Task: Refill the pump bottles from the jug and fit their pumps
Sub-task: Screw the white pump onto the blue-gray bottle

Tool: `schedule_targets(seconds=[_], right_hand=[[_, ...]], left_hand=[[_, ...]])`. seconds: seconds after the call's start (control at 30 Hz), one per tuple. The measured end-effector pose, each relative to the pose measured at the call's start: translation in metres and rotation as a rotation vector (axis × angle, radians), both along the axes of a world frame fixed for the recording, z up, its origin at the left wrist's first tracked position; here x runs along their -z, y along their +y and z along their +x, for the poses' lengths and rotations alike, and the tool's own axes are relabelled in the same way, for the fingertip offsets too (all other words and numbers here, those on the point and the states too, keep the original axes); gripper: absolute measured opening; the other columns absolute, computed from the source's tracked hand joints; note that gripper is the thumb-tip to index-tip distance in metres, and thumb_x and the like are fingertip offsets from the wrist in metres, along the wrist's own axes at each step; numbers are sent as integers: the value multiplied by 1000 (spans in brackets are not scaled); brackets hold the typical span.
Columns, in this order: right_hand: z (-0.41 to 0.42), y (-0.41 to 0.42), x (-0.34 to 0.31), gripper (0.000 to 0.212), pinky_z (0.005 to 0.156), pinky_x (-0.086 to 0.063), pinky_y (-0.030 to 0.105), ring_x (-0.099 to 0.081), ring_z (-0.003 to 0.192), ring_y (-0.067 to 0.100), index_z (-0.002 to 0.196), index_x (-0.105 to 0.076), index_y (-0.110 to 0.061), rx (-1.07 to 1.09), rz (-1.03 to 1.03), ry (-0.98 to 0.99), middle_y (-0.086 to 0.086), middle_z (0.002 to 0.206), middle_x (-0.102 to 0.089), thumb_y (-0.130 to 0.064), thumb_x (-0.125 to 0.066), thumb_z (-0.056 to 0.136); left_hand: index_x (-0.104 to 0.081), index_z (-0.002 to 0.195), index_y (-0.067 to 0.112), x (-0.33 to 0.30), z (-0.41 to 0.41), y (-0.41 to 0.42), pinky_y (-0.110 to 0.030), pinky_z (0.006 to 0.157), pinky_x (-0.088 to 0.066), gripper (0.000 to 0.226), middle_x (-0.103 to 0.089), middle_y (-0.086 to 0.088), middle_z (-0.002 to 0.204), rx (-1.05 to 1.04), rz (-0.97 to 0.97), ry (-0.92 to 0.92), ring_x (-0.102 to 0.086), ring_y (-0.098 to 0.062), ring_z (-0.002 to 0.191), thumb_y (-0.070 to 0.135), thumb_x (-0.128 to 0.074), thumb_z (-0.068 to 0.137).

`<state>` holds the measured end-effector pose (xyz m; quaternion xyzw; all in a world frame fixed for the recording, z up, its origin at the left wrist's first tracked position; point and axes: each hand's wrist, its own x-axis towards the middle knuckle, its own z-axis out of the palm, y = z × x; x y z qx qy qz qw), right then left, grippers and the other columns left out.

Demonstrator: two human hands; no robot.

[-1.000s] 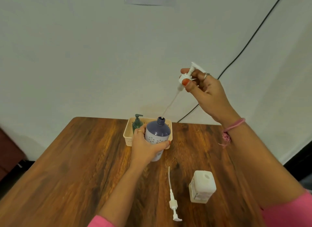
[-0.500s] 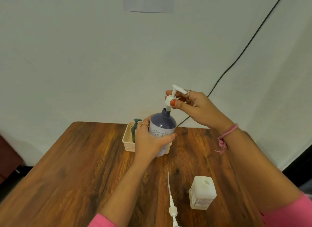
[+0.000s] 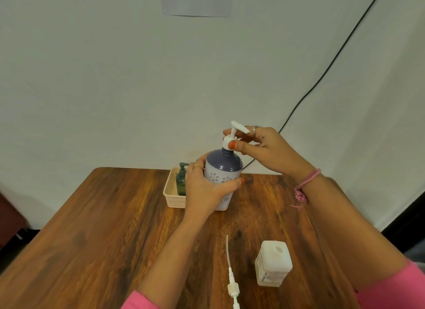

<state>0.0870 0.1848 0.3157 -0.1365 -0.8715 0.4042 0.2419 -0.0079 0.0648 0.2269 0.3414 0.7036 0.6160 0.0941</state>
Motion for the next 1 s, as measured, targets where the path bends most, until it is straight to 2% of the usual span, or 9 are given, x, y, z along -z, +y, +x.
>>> schedule_targets(seconds=[0.2,0.33,0.5,0.57,0.67,0.8,0.87,0.93,1.0], right_hand=[[-3,0,5,32,87,-53,26,-66,91,12,109,-66,-20,60,-36,62,-6,96,-69,-30,-73,79],[-5,2,5,41,79,-54,22,-66,81,6,106,-64,-15,65,-90,37,-2,95,-70,-36,-75,73],[4,9,-4,37,92,-50,23,-61,107,7,123,-58,-34,-139,-35,-154,-11,119,-65,-27,-65,88],[5,6,-3,30,88,-53,23,-62,104,8,114,-63,-35,-129,-48,-118,-10,113,-68,-25,-67,87],[-1,-4,5,29,78,-57,25,-67,89,12,101,-71,-20,31,-172,54,-3,96,-72,-27,-79,74],[-10,-18,19,37,58,-48,15,-61,65,3,79,-61,-21,250,-156,164,-8,72,-64,-42,-85,61],[-7,-18,15,40,59,-48,14,-63,67,2,88,-61,-22,216,-192,77,-10,73,-65,-44,-83,63],[2,-12,7,48,72,-55,19,-70,82,7,115,-60,-22,40,-324,-58,-6,87,-73,-37,-77,72],[10,-6,2,45,83,-56,25,-69,96,11,125,-59,-26,-105,-392,-106,-1,104,-73,-25,-71,82]], left_hand=[[-41,117,36,-4,2,0,-18,80,-48,78,-52,6,116,-3,10,-4,-52,-10,104,31,-91,57],[-40,116,37,-4,4,-1,-11,76,-43,78,-50,8,114,-2,19,18,-50,-5,100,29,-91,57],[-41,118,35,-4,4,-2,-8,71,-43,77,-52,7,117,21,10,6,-52,-5,99,28,-91,59],[-41,118,35,-3,5,-1,-6,67,-42,78,-52,7,116,20,11,9,-53,-2,95,28,-91,58],[-44,117,36,-4,8,-1,-8,68,-46,78,-53,8,116,6,53,-13,-54,0,97,28,-92,56],[-46,110,42,-3,10,0,-18,77,-52,76,-53,6,114,-3,99,-28,-56,-6,101,26,-93,54],[-46,112,39,-3,10,0,-18,77,-52,76,-54,6,113,4,94,-25,-56,-6,101,26,-93,54],[-47,114,36,-2,9,0,-21,78,-53,76,-57,7,112,7,97,-16,-58,-7,101,28,-93,53],[-49,113,37,-1,8,0,-26,80,-55,77,-60,6,111,1,92,1,-59,-9,101,35,-92,49]])
